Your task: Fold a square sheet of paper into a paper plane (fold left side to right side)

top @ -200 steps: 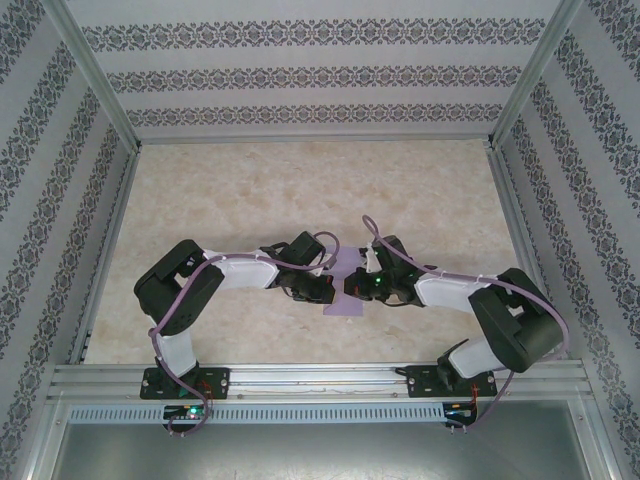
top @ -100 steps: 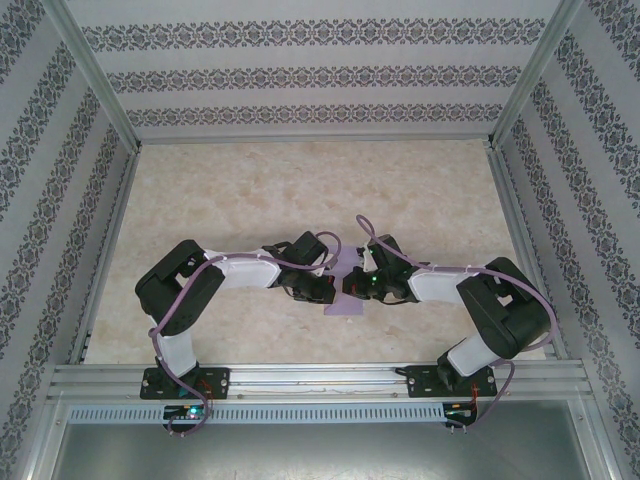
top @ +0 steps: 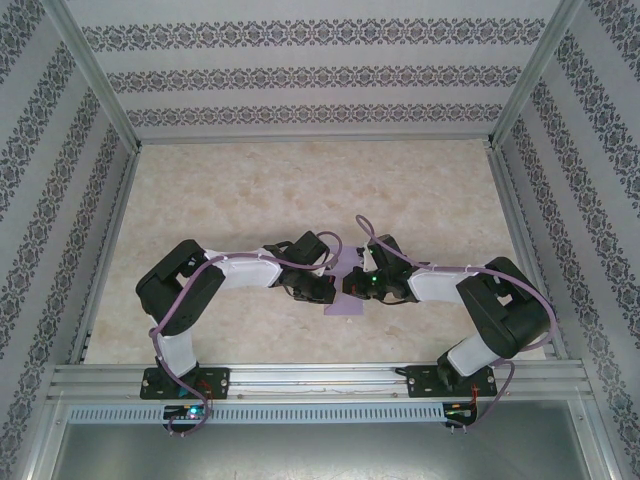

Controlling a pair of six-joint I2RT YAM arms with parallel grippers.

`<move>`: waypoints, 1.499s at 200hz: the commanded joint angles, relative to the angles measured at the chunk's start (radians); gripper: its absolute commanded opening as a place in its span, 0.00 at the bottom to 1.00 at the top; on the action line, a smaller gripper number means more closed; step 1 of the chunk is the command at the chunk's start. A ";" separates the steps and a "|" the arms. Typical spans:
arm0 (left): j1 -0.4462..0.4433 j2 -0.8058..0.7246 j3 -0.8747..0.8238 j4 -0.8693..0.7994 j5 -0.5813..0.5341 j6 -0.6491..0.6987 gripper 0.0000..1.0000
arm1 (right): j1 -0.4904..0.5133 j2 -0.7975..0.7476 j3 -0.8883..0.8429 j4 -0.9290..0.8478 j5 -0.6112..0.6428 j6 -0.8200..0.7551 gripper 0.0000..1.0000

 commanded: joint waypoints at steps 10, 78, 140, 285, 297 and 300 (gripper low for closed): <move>-0.005 0.074 -0.032 -0.131 -0.155 0.022 0.00 | -0.054 0.021 0.010 -0.032 0.046 -0.056 0.00; -0.005 0.075 -0.040 -0.124 -0.155 0.020 0.00 | -0.185 0.032 0.044 -0.080 0.022 -0.122 0.00; -0.005 0.064 -0.047 -0.089 -0.144 0.008 0.00 | -0.233 -0.065 0.053 -0.131 -0.005 -0.139 0.00; -0.008 0.083 -0.017 -0.086 -0.133 0.003 0.00 | -0.074 -0.088 0.007 -0.040 -0.041 0.038 0.00; -0.008 0.085 -0.008 -0.100 -0.134 0.006 0.00 | -0.075 -0.058 0.016 -0.029 -0.056 0.043 0.00; -0.008 0.086 -0.004 -0.107 -0.135 0.008 0.00 | -0.074 -0.052 0.019 -0.028 -0.060 0.042 0.00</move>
